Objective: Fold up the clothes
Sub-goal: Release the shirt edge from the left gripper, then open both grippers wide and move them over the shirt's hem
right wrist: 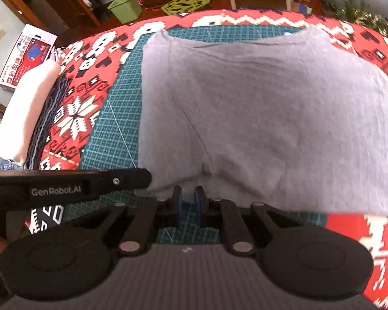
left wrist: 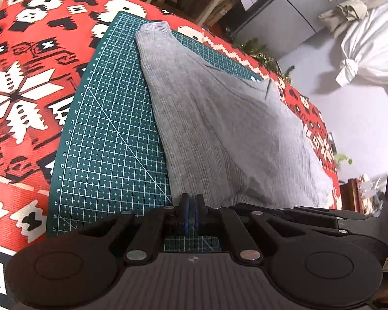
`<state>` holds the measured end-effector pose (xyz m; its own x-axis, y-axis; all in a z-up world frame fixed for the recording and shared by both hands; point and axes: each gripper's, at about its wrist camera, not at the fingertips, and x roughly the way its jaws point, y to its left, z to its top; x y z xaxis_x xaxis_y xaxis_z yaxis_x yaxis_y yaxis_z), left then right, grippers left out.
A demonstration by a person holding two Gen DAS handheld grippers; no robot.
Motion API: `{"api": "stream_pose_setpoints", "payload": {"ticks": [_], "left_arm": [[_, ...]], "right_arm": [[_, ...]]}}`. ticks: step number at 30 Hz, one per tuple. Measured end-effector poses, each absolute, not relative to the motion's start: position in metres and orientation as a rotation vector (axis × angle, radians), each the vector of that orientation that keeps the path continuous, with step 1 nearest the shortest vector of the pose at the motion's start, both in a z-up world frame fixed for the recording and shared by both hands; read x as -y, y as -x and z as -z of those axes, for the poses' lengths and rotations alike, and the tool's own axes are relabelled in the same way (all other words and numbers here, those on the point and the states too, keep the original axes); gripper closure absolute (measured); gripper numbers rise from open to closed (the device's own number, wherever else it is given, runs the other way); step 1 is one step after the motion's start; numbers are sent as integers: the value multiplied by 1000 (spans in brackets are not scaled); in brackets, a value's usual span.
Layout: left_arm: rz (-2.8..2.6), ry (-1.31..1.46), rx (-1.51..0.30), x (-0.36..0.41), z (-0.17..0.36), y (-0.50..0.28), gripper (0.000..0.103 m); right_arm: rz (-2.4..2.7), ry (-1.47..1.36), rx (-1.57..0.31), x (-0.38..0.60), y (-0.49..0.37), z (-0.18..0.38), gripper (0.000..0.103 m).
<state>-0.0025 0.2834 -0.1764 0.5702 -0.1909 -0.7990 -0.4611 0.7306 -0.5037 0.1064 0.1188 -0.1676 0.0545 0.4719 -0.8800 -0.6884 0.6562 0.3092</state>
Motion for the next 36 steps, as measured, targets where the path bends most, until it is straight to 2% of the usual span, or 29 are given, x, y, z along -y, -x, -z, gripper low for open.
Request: {"api": "stream_pose_setpoints", "payload": {"ticks": [9,14,15,16,18,20,22,26,28,30,36], "left_arm": [[-160,684,-977,-267,159,-5,100],[-170,607,-962,-253,146,-24,96],[-173,595,-955,-252,143,-28,92],[-175,585,-947,-251,140,-32,84],[-179,565,-928,-250,135,-40,70],[-182,532,-921,-249,132,-50,66],[-182,492,-929,-248,131,-61,62],[-193,404,-949,-244,133,-84,58],[-191,373,-964,-241,139,-95,50],[-197,352,-983,-239,145,-105,50],[-219,298,-1033,-235,160,-123,48]], "right_arm": [[-819,156,-1229,-82,-108,158,91],[-792,156,-1172,-71,-119,144,89],[-785,160,-1155,-70,-123,140,84],[-778,163,-1138,-69,-127,135,71],[-764,172,-1103,-66,-134,128,65],[-738,201,-1079,-65,-143,124,56],[-698,219,-1071,-64,-154,126,34],[-650,236,-1056,-63,-172,135,22],[-625,260,-1044,-66,-179,140,12],[-603,286,-1036,-69,-186,147,8],[-556,305,-1116,-71,-206,168,3]]}}
